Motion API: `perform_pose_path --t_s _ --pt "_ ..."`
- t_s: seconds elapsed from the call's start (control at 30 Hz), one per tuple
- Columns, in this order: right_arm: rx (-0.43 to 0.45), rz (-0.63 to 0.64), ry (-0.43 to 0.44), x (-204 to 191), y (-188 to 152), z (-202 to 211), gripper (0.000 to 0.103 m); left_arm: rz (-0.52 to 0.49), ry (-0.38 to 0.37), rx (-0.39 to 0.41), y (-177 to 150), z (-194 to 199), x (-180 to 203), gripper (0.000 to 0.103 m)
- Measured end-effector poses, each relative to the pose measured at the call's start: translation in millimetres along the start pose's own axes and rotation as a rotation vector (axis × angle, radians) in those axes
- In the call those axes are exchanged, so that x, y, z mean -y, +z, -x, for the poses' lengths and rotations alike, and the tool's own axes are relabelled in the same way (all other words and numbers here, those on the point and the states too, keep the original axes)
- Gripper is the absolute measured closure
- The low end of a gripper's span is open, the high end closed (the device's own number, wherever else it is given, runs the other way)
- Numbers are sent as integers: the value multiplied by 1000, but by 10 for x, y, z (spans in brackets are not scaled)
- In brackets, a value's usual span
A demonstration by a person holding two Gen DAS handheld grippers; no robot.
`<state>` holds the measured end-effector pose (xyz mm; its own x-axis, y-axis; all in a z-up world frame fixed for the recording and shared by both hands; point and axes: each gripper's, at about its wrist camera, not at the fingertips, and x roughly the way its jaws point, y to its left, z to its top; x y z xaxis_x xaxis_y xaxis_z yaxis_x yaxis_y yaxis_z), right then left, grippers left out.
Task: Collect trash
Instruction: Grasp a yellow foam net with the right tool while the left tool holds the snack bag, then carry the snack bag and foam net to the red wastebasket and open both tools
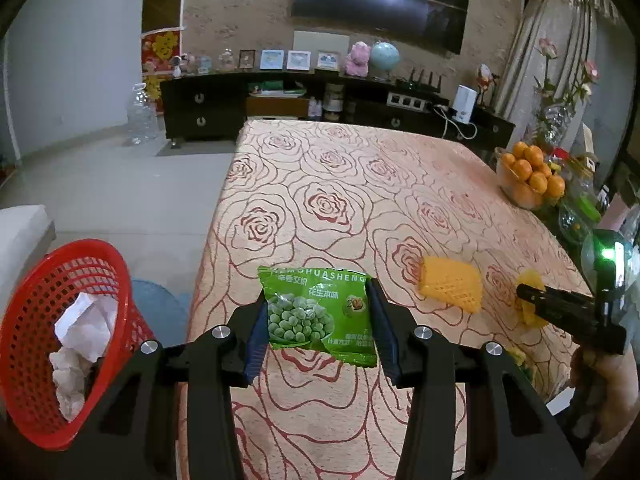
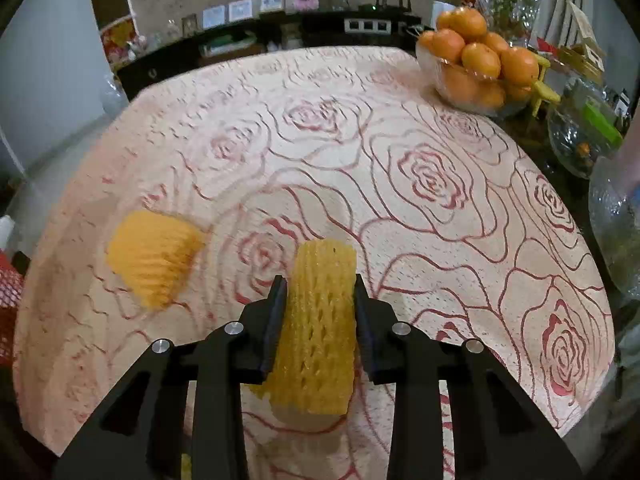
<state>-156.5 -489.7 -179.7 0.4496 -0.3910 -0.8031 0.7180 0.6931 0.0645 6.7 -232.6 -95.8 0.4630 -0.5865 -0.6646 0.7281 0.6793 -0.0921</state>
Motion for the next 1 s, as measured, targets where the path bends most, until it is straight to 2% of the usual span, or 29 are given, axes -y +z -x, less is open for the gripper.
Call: perform_pose_path --t_s 0.1,0.3,0.5,0.73,1.0 --pt "44 1 60 -97 34 154 72 8 19 16 15 46 -42 60" --pt "143 102 158 -500 111 517 72 16 88 81 86 235 -152 60" --pt "178 154 238 -801 243 727 72 46 134 144 163 454 -320 60" --pt "250 248 297 -1273 497 1002 72 116 161 176 233 599 -579 60" --pt "314 333 389 -1791 752 1256 72 141 191 209 286 718 -731 60"
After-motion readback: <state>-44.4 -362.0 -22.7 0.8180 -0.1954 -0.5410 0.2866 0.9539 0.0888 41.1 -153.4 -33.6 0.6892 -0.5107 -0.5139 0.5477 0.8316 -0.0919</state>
